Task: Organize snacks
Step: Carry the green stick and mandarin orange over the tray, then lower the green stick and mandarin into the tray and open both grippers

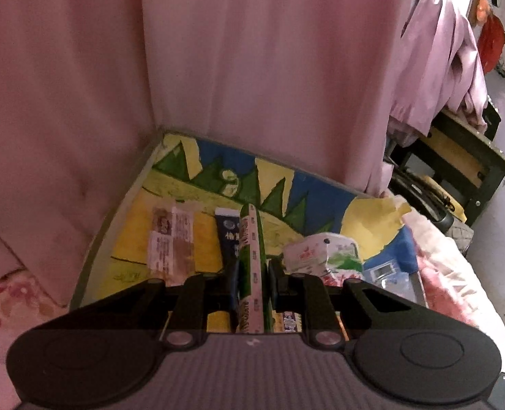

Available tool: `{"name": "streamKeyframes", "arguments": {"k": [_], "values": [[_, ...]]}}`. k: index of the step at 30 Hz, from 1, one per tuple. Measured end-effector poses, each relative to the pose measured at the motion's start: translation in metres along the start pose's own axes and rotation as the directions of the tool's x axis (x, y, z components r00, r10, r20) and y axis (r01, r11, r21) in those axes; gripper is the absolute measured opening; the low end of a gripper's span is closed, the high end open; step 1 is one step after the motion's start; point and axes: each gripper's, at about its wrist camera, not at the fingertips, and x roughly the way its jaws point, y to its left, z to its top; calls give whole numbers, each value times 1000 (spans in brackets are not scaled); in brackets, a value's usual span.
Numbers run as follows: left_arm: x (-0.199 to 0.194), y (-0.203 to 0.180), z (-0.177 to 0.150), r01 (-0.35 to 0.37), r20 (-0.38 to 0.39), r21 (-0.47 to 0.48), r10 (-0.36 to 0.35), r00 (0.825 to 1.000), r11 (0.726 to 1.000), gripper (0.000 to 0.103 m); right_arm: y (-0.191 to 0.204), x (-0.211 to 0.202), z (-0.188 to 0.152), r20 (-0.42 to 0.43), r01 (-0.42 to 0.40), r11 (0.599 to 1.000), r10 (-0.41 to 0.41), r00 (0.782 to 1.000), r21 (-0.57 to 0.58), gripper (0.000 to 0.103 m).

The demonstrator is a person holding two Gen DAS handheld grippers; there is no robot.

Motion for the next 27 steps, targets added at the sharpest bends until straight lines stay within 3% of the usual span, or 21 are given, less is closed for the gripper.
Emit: {"name": "streamKeyframes", "arguments": {"k": [17,22,25,27], "values": [[20,5,-21,-32,-46,16,33,998,999,19,5,12,-8,-7,-21,1000,21,1000,-3,35],[16,6,-20,-42,-48,5,42,998,999,20,8,6,-7,13,-4,999,5,1000,-38,46],[10,5,-16,-44,-34,-1,44,998,999,27,5,-1,-5,30,5,999,-4,1000,-39,50],[3,4,-14,-42,-20,-10,42,999,999,39,3,-6,-2,45,23,999,-22,999,-28,59]]}}
